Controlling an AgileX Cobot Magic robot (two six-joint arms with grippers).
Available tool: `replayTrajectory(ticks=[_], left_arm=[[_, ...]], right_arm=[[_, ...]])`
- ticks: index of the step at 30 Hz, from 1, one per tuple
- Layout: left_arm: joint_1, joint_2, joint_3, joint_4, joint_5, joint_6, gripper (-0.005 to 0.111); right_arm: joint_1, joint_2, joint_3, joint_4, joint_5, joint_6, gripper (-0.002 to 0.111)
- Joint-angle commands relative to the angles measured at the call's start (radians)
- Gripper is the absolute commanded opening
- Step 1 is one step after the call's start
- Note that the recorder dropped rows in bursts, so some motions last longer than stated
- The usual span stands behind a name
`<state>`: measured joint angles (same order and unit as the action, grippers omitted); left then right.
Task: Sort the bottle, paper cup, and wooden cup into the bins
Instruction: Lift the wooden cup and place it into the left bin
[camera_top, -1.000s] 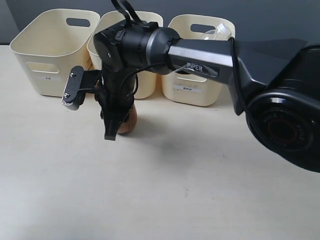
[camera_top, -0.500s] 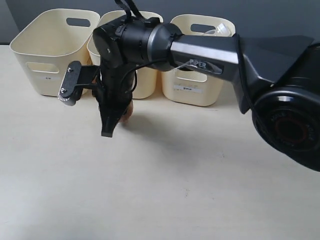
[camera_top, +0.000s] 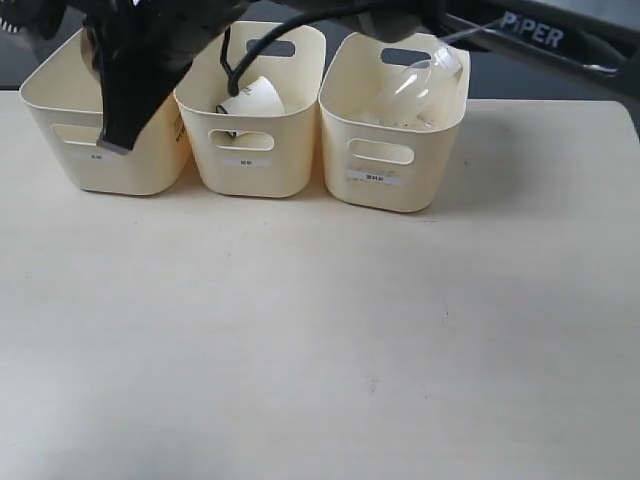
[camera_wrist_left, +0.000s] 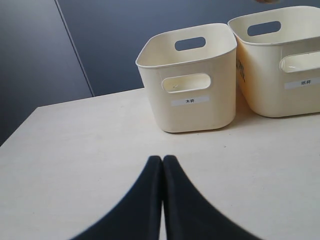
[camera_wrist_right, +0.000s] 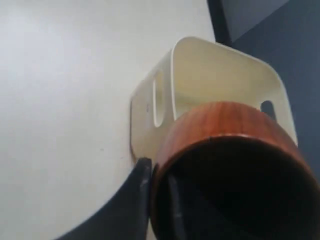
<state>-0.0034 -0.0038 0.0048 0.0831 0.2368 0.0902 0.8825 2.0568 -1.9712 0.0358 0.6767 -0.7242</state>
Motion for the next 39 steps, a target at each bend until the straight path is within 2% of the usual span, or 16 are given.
replayTrajectory(ticks=[1,14,19,34,35,38,39], left_arm=[[-0.001,0.004,-0.005,-0.002,-0.005,-0.003,0.0],[-0.001,0.004,-0.005,-0.002,-0.005,-0.003,0.0],[-0.001,0.004,-0.005,-0.002,-0.005,-0.003,0.0],[-0.001,0.004,-0.005,-0.002,-0.005,-0.003,0.0],[-0.001,0.004,-0.005,-0.002,-0.005,-0.003,0.0],[-0.001,0.004,-0.005,-0.002,-0.005,-0.003,0.0],[-0.001,0.004,-0.005,-0.002,-0.005,-0.003,0.0]], right_arm=[[-0.018,0.036,-0.053,-0.001,-0.107,-0.018,-0.001],[-0.063,0.339,-0.38,0.171,-0.139,-0.174,-0.001],[-0.076,0.452,-0.488,0.196,-0.179,-0.172,-0.001],[-0.106,0.538,-0.507,0.268,-0.255,-0.171,0.0],[-0.106,0.538,-0.507,0.268,-0.255,-0.166,0.004],[-0.106,0.538,-0.507,0.268,-0.255,-0.147,0.028],[-0.106,0.538,-0.507,0.268,-0.255,-0.14,0.031]])
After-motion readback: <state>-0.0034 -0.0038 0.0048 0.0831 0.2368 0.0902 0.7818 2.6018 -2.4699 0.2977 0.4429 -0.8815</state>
